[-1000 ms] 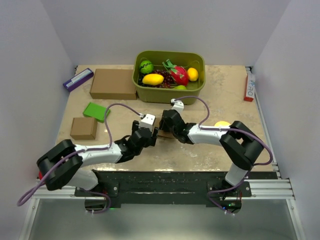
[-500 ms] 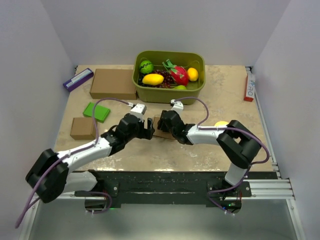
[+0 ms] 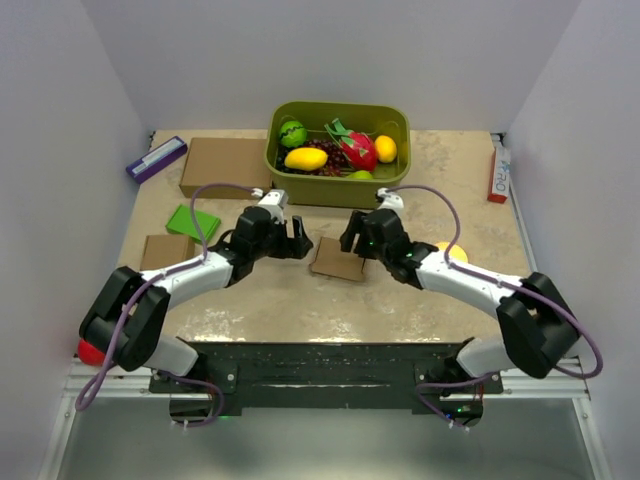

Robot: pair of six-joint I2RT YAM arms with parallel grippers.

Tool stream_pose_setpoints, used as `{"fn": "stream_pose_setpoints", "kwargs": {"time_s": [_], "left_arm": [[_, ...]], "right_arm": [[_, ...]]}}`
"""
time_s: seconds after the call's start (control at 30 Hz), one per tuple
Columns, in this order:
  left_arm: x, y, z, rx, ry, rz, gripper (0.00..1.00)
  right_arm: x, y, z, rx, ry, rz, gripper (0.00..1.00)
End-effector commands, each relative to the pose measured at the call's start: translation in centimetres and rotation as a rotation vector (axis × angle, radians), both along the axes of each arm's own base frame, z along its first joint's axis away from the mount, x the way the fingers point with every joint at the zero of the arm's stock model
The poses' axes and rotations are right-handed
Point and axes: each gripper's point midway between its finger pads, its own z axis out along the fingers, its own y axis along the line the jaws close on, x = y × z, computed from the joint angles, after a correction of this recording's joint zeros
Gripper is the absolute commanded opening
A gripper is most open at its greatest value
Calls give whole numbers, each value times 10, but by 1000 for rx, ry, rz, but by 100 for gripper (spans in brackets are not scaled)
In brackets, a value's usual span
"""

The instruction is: Fold the paper box

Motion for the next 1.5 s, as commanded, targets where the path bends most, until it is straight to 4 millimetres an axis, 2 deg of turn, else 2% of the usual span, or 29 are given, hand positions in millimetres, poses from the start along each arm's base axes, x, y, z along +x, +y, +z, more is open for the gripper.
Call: {"fn": "stream_pose_setpoints", "kwargs": {"time_s": [0.0,0.03,0.07,0.13,0.2,0.33,0.6,0.73,0.77,0.87,0.9,1.03,1.23,1.47], "left_arm": [[6,-17,23,-111,-41,-39,87],[5,-18,21,-112,-33,-41,87],[6,-18,20,-116,-26,-39,87],[4,-21,20,-130,-18,-49,87],[2,-22,20,-145,-10,-52,87],[0,-22,23,-146,-5,-56,88],[-1,-20,21,-135,15,-53,88],[-3,-22,20,-134,22,-65,88],[-3,-21,21,-137,18,-63,88],[-3,-22,24,-148,6,-67,88],[-3,-22,24,-153,7,-70,88],[-2,-25,27,-177,5,-78,88],[-3,-29,21,-197,15,-90,88],[-1,-32,3,-208,62,-89,87]], "right_arm": [[-22,-42,-33,-30,110,12,73],[-18,-48,-34,-12,107,-2,73],[-25,-53,-44,-14,134,-1,73],[-24,-48,-47,38,134,19,72],[-30,-44,-58,73,168,40,70],[-27,-36,-59,149,154,51,68],[-21,-45,-77,199,192,2,63],[-19,-51,-87,215,205,-13,46],[-23,-52,-91,226,222,-8,37],[-27,-56,-99,244,236,-12,24],[-28,-58,-100,251,242,-13,16],[-32,-59,-103,291,248,-5,2],[-34,-63,-105,339,263,-4,0],[-37,-77,-117,324,289,-38,0]]}}
